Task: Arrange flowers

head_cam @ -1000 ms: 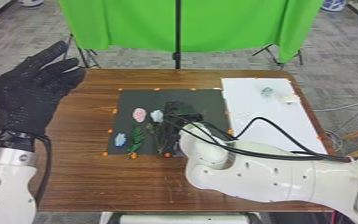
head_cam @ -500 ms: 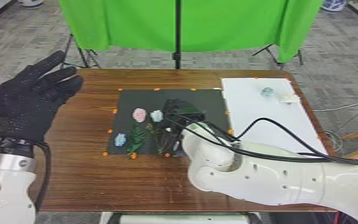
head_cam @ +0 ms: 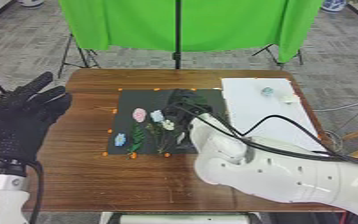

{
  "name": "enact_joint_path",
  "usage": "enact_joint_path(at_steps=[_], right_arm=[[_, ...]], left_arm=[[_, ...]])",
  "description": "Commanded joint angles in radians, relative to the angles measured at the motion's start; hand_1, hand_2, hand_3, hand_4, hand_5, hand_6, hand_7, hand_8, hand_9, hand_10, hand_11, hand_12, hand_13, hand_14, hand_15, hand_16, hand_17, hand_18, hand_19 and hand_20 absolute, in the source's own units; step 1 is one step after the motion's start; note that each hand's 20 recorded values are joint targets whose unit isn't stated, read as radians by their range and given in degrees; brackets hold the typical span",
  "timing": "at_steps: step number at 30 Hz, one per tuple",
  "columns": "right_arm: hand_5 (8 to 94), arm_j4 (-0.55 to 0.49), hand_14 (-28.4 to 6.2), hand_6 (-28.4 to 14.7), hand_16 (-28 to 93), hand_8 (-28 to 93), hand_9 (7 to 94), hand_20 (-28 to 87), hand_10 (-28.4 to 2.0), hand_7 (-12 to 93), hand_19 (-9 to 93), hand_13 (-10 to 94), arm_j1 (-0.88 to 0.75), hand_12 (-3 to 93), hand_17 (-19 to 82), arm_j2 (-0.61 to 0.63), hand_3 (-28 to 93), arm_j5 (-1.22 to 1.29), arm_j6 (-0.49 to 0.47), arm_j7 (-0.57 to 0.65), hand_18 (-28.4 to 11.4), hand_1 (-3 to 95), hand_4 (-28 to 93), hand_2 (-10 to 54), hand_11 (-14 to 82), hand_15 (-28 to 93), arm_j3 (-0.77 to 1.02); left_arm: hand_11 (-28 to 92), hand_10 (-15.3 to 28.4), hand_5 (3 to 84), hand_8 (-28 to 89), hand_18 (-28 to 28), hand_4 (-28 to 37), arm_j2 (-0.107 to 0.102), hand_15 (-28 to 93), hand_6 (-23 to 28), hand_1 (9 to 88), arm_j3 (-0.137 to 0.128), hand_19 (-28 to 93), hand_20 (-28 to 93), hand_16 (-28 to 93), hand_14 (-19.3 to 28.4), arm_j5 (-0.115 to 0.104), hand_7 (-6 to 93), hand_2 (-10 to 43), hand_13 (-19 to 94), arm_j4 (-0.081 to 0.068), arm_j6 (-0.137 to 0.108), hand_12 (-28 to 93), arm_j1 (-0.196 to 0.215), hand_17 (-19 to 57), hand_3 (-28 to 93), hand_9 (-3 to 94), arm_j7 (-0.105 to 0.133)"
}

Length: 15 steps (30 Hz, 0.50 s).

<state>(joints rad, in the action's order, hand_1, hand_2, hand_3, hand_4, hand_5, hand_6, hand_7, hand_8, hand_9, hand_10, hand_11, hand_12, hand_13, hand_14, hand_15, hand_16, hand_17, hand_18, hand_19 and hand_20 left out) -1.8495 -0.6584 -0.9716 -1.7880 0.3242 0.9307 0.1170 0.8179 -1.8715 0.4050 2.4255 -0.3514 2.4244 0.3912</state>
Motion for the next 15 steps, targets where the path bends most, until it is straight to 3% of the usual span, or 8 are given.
enact_joint_path(at_steps=[1,9,15], right_arm=[[57.8,0.002,-7.5,-2.7,19,-11,86.6,-24,-14.2,12,89,88,0.003,16.1,49,0.132,76,0.037,-0.015,0.026,-17.6,28.8,-23,2.5,22.7,49,0.066],[55.7,0.085,-9.0,-3.5,17,-11,77.0,-24,-15.9,13,87,81,0.032,15.1,43,0.289,77,0.070,0.033,0.033,-18.4,29.1,-22,2.4,22.4,52,0.126],[55.8,0.169,-9.6,-3.7,13,-11,67.8,-19,-17.1,14,85,73,0.125,13.6,35,0.344,80,0.063,0.077,0.038,-18.5,29.9,-23,1.2,19.9,55,0.027]], left_arm=[[32,21.5,38.9,-11,25.8,-23.5,0.019,57,10.9,23.3,0.011,62,23,-11,28.4,-0.011,18.7,7.8,27,0.007,-0.019,11,0.025,-6.0,80,36.4,0.015],[32,21.5,38.9,-11,25.7,-23.5,0.015,57,10.9,23.2,0.014,62,23,-11,28.4,-0.011,18.7,7.9,27,0.010,-0.026,11,0.032,-6.0,80,36.4,0.017],[32,21.5,38.9,-11,25.7,-23.4,0.011,57,10.9,23.3,0.024,62,23,-11,28.4,-0.006,18.7,7.9,27,0.009,-0.023,11,0.019,-6.0,80,36.3,0.014]])
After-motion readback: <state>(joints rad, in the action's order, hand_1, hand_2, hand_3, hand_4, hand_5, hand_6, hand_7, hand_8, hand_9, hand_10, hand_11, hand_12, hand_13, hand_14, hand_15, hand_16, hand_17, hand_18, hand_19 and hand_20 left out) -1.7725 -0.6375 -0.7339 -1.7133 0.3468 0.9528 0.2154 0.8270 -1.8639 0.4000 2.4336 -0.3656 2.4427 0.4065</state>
